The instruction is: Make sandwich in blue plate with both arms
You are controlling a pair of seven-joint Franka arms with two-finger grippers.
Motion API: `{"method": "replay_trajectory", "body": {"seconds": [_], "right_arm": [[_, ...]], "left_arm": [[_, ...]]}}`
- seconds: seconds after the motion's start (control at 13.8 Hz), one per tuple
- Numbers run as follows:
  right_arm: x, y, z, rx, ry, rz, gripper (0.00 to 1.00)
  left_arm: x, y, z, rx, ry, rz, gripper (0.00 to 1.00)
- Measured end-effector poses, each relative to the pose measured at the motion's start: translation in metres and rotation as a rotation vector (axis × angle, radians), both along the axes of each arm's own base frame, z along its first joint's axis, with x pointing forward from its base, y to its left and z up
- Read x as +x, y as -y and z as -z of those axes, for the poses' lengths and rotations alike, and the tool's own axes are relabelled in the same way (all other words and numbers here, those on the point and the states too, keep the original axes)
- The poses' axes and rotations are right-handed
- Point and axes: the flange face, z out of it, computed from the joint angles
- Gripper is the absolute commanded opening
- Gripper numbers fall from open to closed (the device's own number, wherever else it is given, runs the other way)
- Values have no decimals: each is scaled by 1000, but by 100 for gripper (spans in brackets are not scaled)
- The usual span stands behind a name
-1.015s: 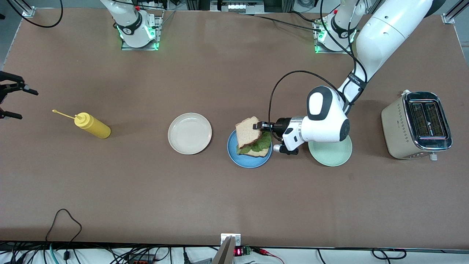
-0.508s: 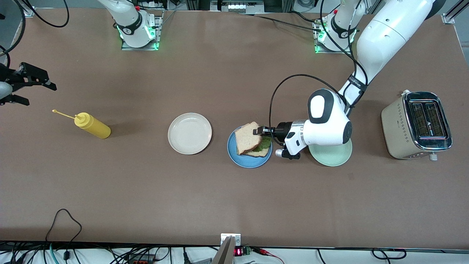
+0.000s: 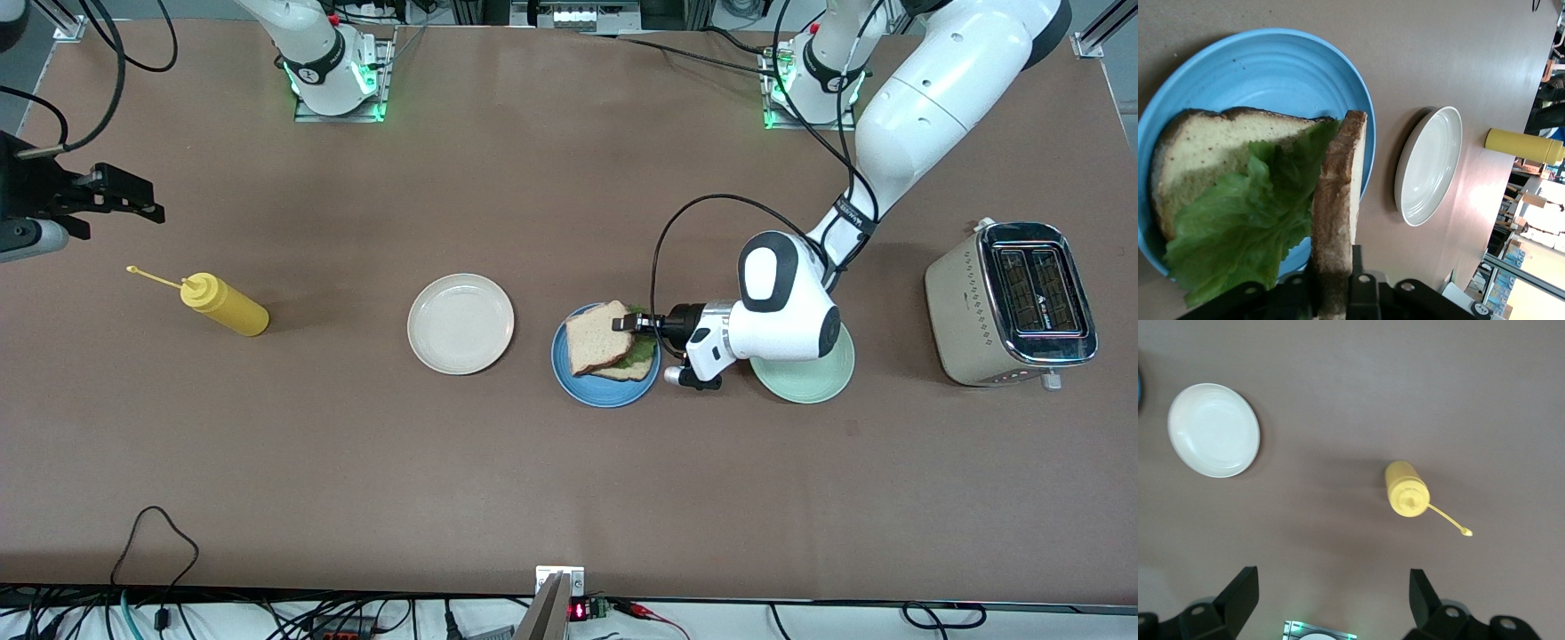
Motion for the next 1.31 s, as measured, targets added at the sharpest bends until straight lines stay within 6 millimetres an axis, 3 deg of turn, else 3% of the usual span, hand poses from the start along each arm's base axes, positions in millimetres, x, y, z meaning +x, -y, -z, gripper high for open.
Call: {"method": "replay_trajectory", "body": {"seconds": [0.29,0.51,0.73,1.02,1.31], "right_arm": [[3,1,1,-46,13,80,100],[5,7,2,-50,26,112,100],[5,9,2,-51,26,121,100],[5,10,2,-51,26,126,100],[5,10,2,-44,26,127,100]], "left_arm": [[14,-2,-11,-15,58,3,100],[33,-14,-25,11,127,13,100],[39,-25,-31,22,127,40,100],[51,-60,-57,123,186,130,100],[64,-104,-85,337,308,237,100]]}}
